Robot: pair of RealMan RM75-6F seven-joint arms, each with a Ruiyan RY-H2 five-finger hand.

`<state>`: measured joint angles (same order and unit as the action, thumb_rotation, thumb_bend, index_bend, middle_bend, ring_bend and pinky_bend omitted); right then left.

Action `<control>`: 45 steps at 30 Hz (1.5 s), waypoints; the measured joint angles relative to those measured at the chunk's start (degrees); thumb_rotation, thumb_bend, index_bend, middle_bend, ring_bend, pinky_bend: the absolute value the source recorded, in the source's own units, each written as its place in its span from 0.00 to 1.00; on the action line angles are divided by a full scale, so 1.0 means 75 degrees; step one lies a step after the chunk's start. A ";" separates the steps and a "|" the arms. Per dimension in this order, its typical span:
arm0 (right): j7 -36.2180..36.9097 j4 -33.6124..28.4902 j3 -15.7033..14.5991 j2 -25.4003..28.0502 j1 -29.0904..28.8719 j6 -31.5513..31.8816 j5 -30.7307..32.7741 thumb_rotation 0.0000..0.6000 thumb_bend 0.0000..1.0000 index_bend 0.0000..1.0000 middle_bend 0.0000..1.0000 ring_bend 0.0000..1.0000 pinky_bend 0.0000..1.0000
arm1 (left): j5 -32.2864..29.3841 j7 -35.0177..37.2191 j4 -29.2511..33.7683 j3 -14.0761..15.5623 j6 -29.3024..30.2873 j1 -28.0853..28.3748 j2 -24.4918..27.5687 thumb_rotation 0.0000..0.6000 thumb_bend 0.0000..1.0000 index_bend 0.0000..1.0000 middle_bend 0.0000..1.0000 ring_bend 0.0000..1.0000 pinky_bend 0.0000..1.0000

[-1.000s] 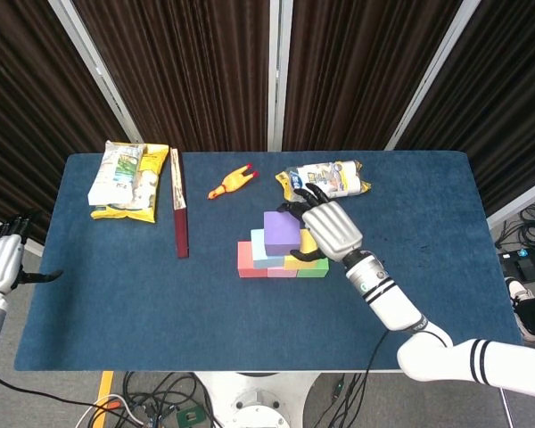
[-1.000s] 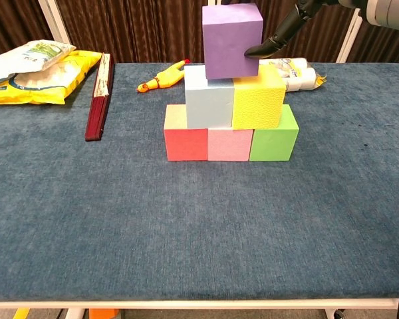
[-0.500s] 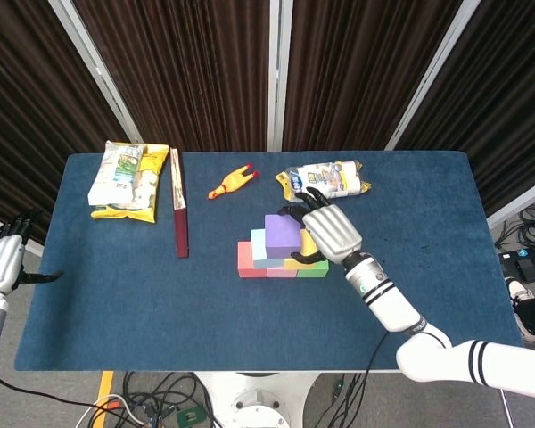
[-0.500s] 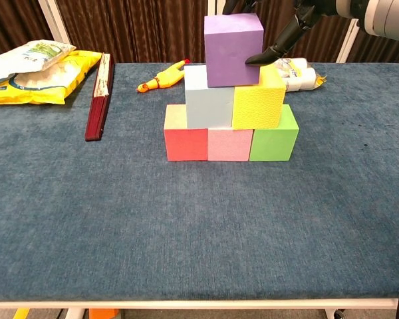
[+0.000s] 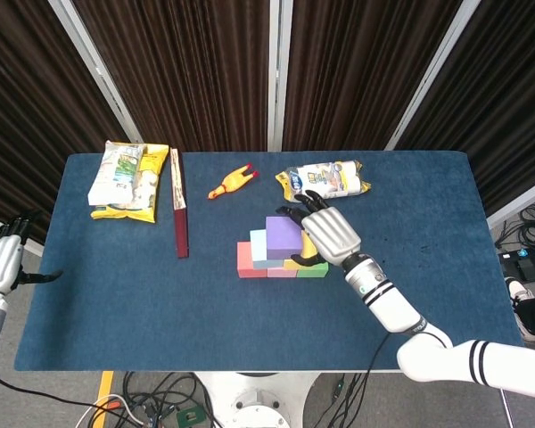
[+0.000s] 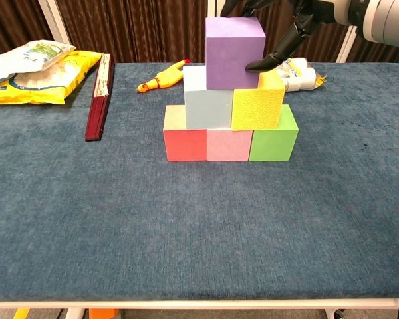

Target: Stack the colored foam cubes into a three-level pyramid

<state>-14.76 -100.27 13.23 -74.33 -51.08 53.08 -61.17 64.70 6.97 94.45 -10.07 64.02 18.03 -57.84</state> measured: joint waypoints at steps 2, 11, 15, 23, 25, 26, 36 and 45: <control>-0.0022 -0.0056 -0.0013 0.0070 -0.0006 -0.0053 0.0018 1.00 0.10 0.00 0.14 0.00 0.00 | 0.0003 0.0008 -0.0008 -0.0005 0.0004 0.0002 -0.0008 1.00 0.06 0.09 0.03 0.00 0.10; 0.0052 -0.0271 0.0009 0.0320 0.0047 -0.0028 -0.0138 1.00 0.09 0.00 0.03 0.00 0.00 | 0.0015 -0.0012 0.0001 -0.0013 0.0025 0.0004 -0.0006 1.00 0.06 0.09 0.03 0.00 0.10; 0.0220 -0.0552 0.0028 0.0727 0.0243 0.0153 -0.0353 1.00 0.09 0.00 0.01 0.00 0.00 | 0.0001 -0.0028 0.0005 -0.0022 0.0034 0.0005 0.0010 1.00 0.06 0.09 0.03 0.00 0.10; 0.0956 -0.0700 -0.0245 0.1647 0.1552 0.1704 -0.1520 1.00 0.10 0.00 0.11 0.00 0.00 | -0.0165 -0.0710 -0.0126 -0.0018 0.0588 -0.0131 -0.0159 1.00 0.07 0.09 0.03 0.00 0.10; 0.1250 -0.0547 -0.0413 0.1761 0.2007 0.2218 -0.1831 1.00 0.10 0.00 0.12 0.00 0.00 | -0.0153 -0.1020 -0.0193 0.0014 0.0871 -0.0196 -0.0255 1.00 0.07 0.09 0.04 0.00 0.10; 0.1512 -0.0415 -0.0536 0.1829 0.2292 0.2525 -0.2016 1.00 0.11 0.00 0.12 0.00 0.00 | -0.0124 -0.1159 -0.0224 0.0039 0.1008 -0.0230 -0.0302 1.00 0.07 0.09 0.04 0.00 0.10; 0.3977 0.1070 -0.1691 0.1979 0.4276 0.4066 -0.3369 1.00 0.11 0.00 0.08 0.00 0.00 | 0.0907 -0.1629 -0.0244 0.0603 0.2142 -0.0855 -0.0616 1.00 0.07 0.09 0.04 0.00 0.09; 0.4268 0.1373 -0.2022 0.1750 0.5317 0.4905 -0.3682 1.00 0.13 0.00 0.08 0.00 0.00 | 0.1533 -0.1834 -0.0105 0.1051 0.3444 -0.1781 -0.0970 1.00 0.07 0.09 0.04 0.00 0.09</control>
<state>17.25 -89.97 -1.94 -61.20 -11.20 89.86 -88.79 76.20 -6.78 93.66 -2.18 89.85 4.67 -65.12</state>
